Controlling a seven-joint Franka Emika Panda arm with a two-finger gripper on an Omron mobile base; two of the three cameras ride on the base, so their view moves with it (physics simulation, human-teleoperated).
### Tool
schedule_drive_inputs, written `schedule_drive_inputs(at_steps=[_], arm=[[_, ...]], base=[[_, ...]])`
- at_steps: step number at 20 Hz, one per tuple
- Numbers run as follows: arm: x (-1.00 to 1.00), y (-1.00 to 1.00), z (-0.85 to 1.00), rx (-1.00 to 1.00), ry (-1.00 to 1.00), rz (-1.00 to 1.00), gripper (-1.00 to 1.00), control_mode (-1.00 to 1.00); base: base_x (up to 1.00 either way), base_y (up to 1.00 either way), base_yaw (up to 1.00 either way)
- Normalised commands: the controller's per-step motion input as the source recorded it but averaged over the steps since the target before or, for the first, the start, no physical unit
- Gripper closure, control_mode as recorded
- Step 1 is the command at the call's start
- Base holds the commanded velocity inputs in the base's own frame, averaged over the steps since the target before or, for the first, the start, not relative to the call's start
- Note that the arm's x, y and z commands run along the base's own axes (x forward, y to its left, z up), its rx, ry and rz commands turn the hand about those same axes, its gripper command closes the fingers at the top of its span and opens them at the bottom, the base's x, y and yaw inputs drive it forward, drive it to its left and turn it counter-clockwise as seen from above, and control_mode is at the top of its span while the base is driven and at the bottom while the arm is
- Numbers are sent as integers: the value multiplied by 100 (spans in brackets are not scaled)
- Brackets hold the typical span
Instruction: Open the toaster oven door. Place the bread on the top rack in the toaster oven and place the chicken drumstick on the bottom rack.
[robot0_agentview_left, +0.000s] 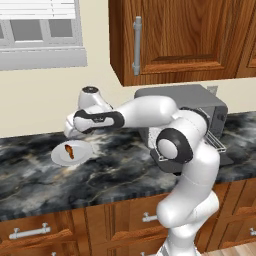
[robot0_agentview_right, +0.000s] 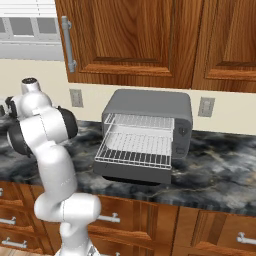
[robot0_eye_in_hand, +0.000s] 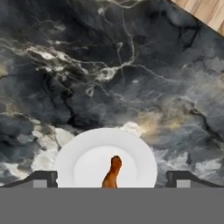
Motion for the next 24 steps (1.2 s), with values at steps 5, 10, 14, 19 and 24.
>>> schedule_drive_inputs(at_steps=[5, 10, 14, 19, 24], arm=[[21, 26, -44, -7, 0, 1, -100, -100], [26, 22, -40, -6, 0, 2, -100, -100], [30, 18, -39, -4, 0, 2, -100, -100], [34, 15, -36, -3, 0, 1, -100, -100], [37, 16, -33, -1, 0, 0, -100, -100]], base=[[0, 0, 0], [0, 0, 0], [0, 0, 0], [0, 0, 0], [0, 0, 0]])
